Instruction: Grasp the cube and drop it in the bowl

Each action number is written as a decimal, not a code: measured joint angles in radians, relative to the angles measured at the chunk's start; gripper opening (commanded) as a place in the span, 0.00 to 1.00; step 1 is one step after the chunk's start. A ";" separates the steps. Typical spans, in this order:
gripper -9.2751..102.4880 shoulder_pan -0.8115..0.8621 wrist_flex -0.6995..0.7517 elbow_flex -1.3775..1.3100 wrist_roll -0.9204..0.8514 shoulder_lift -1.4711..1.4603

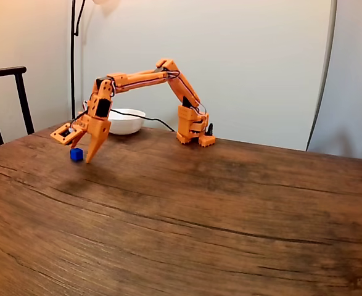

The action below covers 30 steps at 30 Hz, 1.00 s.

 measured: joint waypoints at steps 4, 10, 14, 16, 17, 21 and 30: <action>0.41 -0.009 -0.006 -0.043 0.000 -0.032; 0.41 -0.011 0.012 -0.049 0.000 -0.037; 0.41 -0.006 0.052 -0.049 0.017 -0.035; 0.41 -0.005 0.058 -0.049 0.029 -0.035; 0.41 -0.005 0.060 -0.049 0.032 -0.035; 0.40 -0.003 0.061 -0.049 0.032 -0.035; 0.20 -0.003 0.061 -0.049 0.034 -0.035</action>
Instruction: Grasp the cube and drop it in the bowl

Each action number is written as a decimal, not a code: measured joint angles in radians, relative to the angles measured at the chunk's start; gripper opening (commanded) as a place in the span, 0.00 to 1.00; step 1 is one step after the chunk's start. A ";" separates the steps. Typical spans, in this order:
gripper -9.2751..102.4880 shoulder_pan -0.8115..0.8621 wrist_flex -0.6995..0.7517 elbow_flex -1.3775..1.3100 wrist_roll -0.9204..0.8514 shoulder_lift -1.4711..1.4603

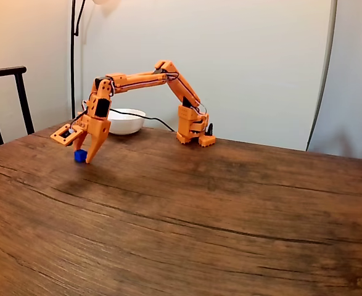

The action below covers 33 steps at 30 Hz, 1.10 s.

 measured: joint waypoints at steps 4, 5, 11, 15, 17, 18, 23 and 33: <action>0.20 0.000 0.000 0.000 0.000 0.000; 0.20 0.000 0.000 0.000 0.000 0.000; 0.13 0.000 0.000 0.000 0.000 0.000; 0.10 0.003 0.014 -0.003 0.000 0.002; 0.10 0.005 0.032 -0.005 0.000 0.002; 0.10 0.005 0.041 -0.005 0.000 0.002; 0.10 -0.014 0.123 -0.072 0.000 -0.015; 0.10 -0.029 0.405 -0.469 0.023 -0.023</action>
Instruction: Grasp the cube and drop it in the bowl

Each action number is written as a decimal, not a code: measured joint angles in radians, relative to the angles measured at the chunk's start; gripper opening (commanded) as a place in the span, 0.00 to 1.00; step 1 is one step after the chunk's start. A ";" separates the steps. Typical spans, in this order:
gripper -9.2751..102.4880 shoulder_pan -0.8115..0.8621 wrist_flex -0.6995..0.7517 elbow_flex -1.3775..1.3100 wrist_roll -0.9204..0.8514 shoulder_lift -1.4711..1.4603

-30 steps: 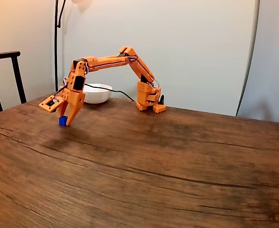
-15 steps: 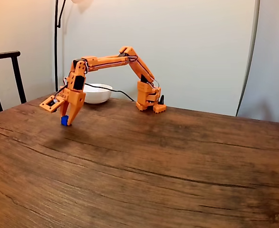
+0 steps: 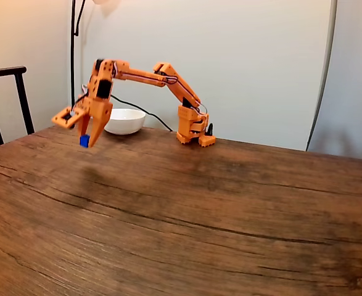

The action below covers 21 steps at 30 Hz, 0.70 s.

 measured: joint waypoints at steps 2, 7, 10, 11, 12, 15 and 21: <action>0.10 -0.002 0.069 -0.080 0.006 0.000; 0.10 0.002 0.167 -0.284 0.032 0.000; 0.10 -0.002 0.167 -0.377 0.048 0.000; 0.10 0.000 0.167 -0.393 0.051 0.000; 0.10 0.000 0.167 -0.402 0.051 0.000; 0.10 0.000 0.167 -0.403 0.051 0.000; 0.09 0.006 0.167 -0.281 0.044 0.132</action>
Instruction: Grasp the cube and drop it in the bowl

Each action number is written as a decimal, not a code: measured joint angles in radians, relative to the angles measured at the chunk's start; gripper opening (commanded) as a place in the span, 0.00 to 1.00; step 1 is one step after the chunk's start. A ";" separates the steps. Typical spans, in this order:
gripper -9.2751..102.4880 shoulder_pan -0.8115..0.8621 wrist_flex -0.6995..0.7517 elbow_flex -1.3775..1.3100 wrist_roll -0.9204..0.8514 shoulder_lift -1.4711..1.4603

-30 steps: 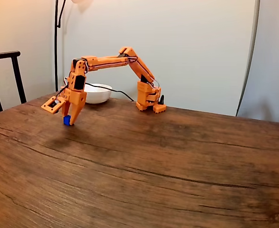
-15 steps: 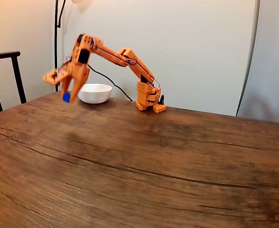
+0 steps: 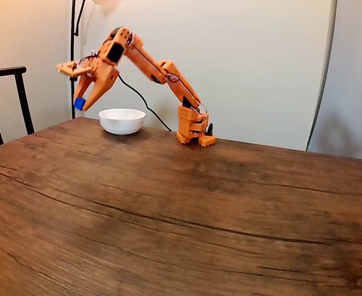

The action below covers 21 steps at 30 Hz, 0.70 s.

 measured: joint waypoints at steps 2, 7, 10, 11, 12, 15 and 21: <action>0.09 0.009 0.000 0.077 -0.008 0.067; 0.10 0.037 0.000 0.313 -0.020 0.262; 0.10 0.058 0.000 0.472 -0.021 0.390; 0.10 0.066 0.000 0.523 -0.021 0.434; 0.10 0.075 0.000 0.575 -0.021 0.483; 0.10 0.110 0.000 0.727 -0.021 0.632; 0.10 0.173 0.000 1.037 -0.021 0.939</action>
